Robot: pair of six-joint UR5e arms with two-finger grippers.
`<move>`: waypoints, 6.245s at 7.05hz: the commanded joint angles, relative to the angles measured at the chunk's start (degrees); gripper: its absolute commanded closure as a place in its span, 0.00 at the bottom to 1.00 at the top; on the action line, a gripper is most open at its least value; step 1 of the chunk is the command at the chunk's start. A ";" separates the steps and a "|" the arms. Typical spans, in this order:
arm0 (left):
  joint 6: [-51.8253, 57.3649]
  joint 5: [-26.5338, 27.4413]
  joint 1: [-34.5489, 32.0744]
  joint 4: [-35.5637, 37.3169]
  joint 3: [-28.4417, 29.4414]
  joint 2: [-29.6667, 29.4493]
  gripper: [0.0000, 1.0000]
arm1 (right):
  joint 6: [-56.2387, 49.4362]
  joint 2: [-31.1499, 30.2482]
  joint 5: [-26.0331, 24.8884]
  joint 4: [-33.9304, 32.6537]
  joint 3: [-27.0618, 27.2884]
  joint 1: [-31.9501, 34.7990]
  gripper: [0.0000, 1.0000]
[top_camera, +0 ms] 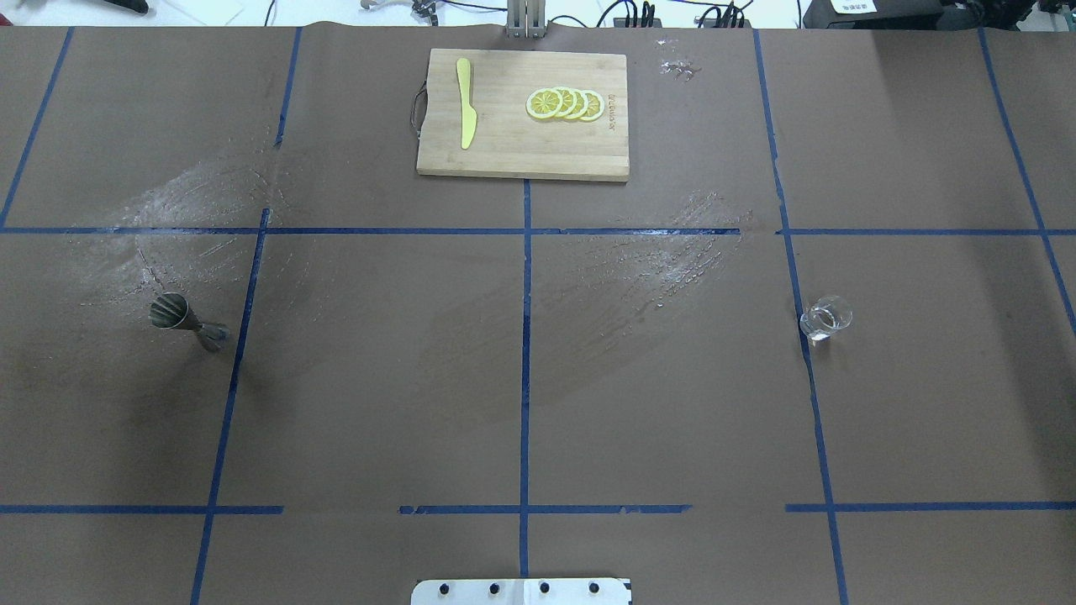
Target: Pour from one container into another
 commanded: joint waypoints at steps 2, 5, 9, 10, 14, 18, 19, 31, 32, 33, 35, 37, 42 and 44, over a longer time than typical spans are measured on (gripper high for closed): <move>-0.17 0.53 0.02 0.42 -4.42 -3.65 0.00 | 0.57 0.13 0.38 0.08 0.24 -0.01 0.00; -0.17 -3.15 2.03 -9.43 -8.92 -7.89 0.00 | 0.93 0.04 3.28 0.34 1.91 -0.01 0.00; -19.57 -8.24 7.89 -12.22 -13.20 -8.41 0.00 | 0.84 -0.83 3.99 8.14 2.44 -0.45 0.00; -29.34 -2.08 13.85 -12.49 -19.49 -7.20 0.00 | 0.40 -3.28 3.90 12.52 2.01 -0.45 0.00; -56.54 18.49 34.60 -14.67 -38.51 4.57 0.00 | 3.03 -4.27 3.11 19.15 1.30 -1.68 0.00; -75.99 45.99 59.03 -33.04 -41.88 20.39 0.00 | 16.79 -9.86 4.08 18.36 15.65 -3.86 0.00; -80.29 52.23 64.83 -33.06 -41.79 21.54 0.00 | 22.84 -14.50 1.90 18.36 23.54 -6.66 0.00; -100.63 88.24 82.55 -33.23 -24.12 16.02 0.00 | 69.98 -32.37 -59.30 36.97 45.51 -61.57 0.00; -100.63 89.29 82.55 -33.23 -24.04 15.67 0.00 | 75.84 -32.48 -70.78 37.00 43.68 -70.50 0.00; -100.63 89.38 82.55 -33.23 -22.56 14.27 0.00 | 79.20 -32.48 -79.68 37.17 41.84 -77.55 0.00; -100.63 91.41 82.03 -33.15 -18.95 12.15 0.00 | 82.92 -32.83 -86.96 37.17 40.24 -84.02 0.00; -100.63 92.72 81.06 -33.15 -18.59 12.41 0.00 | 83.54 -33.53 -89.43 37.26 39.45 -85.52 0.00; -102.29 98.08 78.95 -33.15 -13.68 9.53 0.04 | 88.82 -34.06 -99.28 37.26 36.19 -91.77 0.00; -102.74 98.88 78.08 -33.23 -12.61 8.99 0.04 | 89.08 -34.06 -100.77 37.26 35.32 -92.21 0.00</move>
